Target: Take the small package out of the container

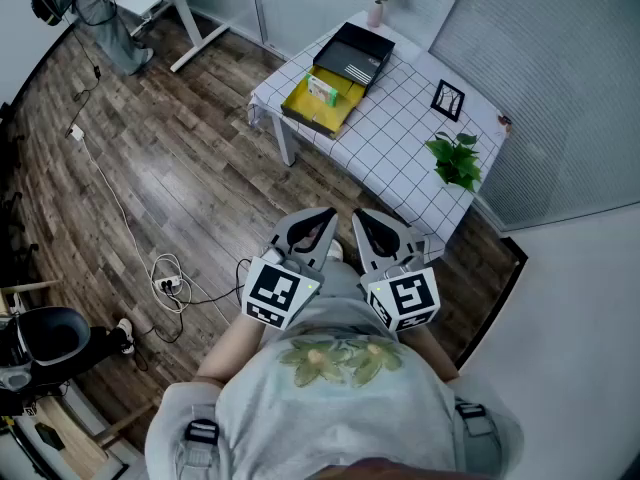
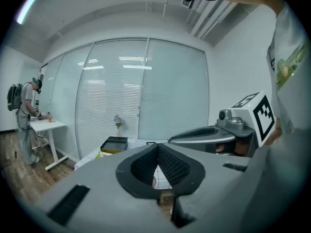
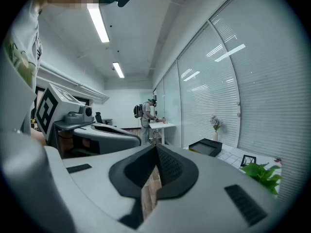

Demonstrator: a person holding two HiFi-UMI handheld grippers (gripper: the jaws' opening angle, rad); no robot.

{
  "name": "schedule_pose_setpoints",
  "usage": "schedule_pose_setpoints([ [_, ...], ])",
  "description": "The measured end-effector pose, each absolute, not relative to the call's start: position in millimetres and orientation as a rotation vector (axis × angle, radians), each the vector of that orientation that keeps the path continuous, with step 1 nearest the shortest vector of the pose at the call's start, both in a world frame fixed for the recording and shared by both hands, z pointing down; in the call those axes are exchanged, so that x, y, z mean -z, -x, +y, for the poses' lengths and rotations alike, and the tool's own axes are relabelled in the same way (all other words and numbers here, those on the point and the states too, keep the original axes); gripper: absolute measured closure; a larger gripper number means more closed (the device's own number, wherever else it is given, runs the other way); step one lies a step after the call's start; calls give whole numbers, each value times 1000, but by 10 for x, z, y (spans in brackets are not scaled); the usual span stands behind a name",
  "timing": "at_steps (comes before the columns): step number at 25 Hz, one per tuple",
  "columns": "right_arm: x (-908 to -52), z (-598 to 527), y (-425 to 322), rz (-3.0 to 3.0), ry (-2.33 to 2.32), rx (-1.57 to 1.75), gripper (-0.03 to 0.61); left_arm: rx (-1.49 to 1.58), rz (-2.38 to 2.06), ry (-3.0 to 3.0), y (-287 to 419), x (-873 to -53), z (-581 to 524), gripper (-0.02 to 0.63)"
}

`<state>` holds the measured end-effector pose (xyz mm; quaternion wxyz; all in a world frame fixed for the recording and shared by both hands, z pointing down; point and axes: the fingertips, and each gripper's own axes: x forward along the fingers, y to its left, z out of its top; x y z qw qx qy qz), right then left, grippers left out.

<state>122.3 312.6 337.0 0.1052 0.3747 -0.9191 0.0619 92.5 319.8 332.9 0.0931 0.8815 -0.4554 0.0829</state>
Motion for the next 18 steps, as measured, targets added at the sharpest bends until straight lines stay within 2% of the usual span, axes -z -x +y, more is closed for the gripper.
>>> schedule_pose_setpoints([
  [18,-3498,1555,-1387,-2752,-965,-202,571,-169,-1480,-2445,-1043,-3536,1721,607],
])
